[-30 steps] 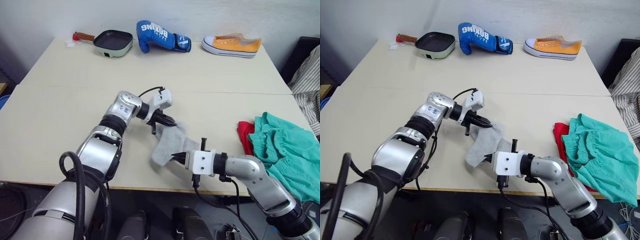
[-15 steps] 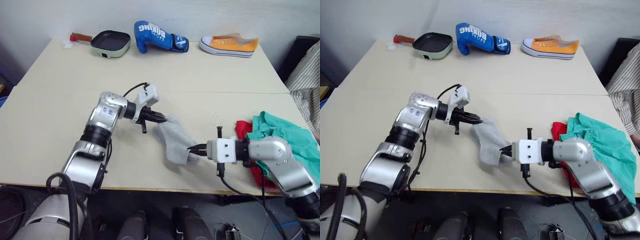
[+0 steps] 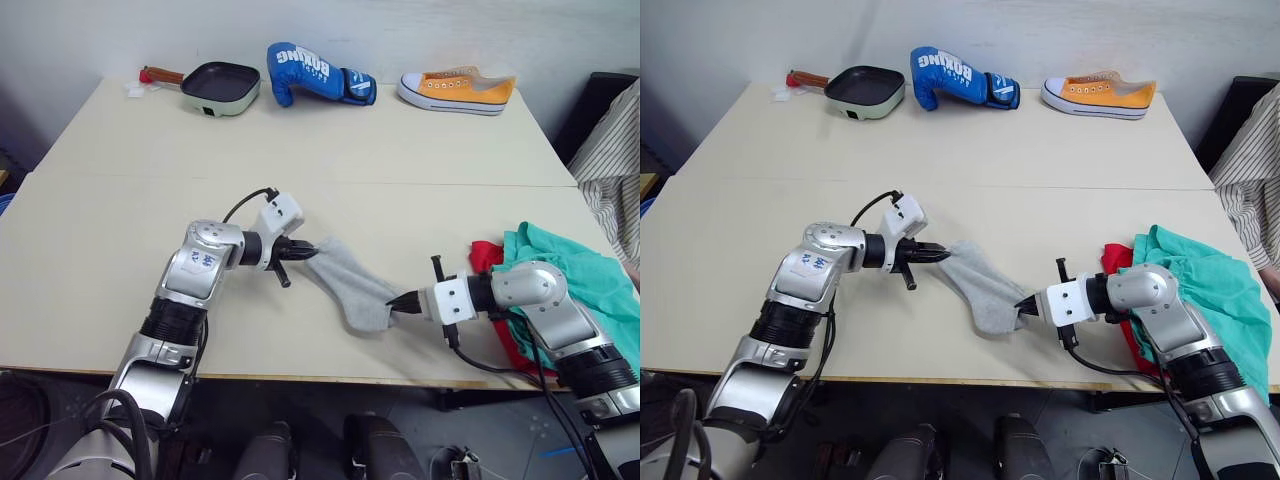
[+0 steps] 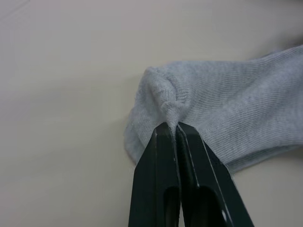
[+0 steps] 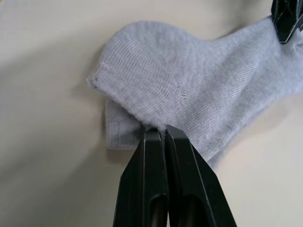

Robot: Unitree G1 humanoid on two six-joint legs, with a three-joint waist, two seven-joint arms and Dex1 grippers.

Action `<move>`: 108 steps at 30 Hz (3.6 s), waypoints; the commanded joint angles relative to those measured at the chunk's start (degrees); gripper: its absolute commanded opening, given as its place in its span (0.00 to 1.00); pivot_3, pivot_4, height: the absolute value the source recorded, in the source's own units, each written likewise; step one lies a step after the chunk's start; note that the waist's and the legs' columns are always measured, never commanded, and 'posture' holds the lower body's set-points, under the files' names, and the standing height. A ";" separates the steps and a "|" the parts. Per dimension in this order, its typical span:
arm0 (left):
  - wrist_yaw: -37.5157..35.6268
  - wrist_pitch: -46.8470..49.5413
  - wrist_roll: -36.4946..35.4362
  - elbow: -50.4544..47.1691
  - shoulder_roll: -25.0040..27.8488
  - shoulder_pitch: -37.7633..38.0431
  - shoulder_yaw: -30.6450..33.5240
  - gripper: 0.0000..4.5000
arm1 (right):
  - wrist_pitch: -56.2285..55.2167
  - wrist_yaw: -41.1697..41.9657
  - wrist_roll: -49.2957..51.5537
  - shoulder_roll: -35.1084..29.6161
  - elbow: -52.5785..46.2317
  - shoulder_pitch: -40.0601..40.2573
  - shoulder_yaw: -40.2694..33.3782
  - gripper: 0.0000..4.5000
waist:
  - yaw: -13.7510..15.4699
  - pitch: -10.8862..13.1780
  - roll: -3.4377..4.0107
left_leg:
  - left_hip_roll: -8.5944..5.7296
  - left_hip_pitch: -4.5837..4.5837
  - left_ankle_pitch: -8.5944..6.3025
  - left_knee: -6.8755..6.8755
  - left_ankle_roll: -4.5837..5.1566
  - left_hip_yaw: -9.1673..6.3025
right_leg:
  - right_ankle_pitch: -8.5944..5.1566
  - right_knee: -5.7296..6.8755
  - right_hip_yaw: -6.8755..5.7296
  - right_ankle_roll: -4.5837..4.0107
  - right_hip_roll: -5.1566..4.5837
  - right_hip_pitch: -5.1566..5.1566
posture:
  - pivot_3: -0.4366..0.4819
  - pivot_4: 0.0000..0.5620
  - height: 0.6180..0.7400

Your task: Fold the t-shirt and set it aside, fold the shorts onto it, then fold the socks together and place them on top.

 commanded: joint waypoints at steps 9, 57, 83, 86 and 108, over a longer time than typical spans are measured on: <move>-2.43 1.73 -7.19 -2.13 5.05 -0.91 3.51 0.52 | 5.90 -4.67 3.04 -7.10 -10.47 7.74 -10.00 0.53 | 0.07 0.00 0.00 | 0.00 -0.02 0.00 -0.02 0.00 -0.06 | 0.00 -0.01 -0.07 0.00 -0.02 0.05 | 0.48 0.27 1.00; -8.80 -24.43 2.81 19.89 1.56 -3.26 -4.65 0.01 | 28.19 -21.83 0.25 2.57 -21.64 6.13 -0.32 0.00 | -0.94 -0.39 -0.14 | -0.02 0.33 -0.04 -0.08 0.02 -0.24 | -0.01 -0.12 -0.29 -0.01 -0.08 0.50 | 0.48 0.27 1.00; -7.45 -27.63 2.55 40.73 -2.69 -14.76 -3.33 0.09 | 41.09 -26.67 -5.46 6.59 -30.67 17.67 1.22 0.00 | 0.07 -0.57 -0.25 | -0.13 0.31 -0.07 -0.03 0.09 -0.33 | -0.01 -0.27 -0.48 -0.01 -0.22 0.56 | 0.48 0.27 1.00; -8.67 -17.21 -0.74 32.11 1.09 -11.36 0.20 0.28 | 41.47 -27.28 -5.77 7.11 -30.61 18.19 1.32 0.00 | -0.48 -0.56 -0.24 | -0.10 0.31 -0.05 -0.09 0.06 -0.32 | -0.01 -0.16 -0.45 -0.01 -0.20 0.50 | 0.48 0.27 1.00; 12.00 34.38 -17.88 27.57 -8.98 -12.82 17.90 0.99 | 41.37 -27.93 -6.28 8.12 -30.43 18.49 1.12 0.00 | 0.61 -0.59 -0.25 | -0.26 0.21 -0.05 -0.01 0.06 -0.70 | -0.01 -0.14 -0.55 -0.01 -0.24 0.59 | 0.48 0.27 1.00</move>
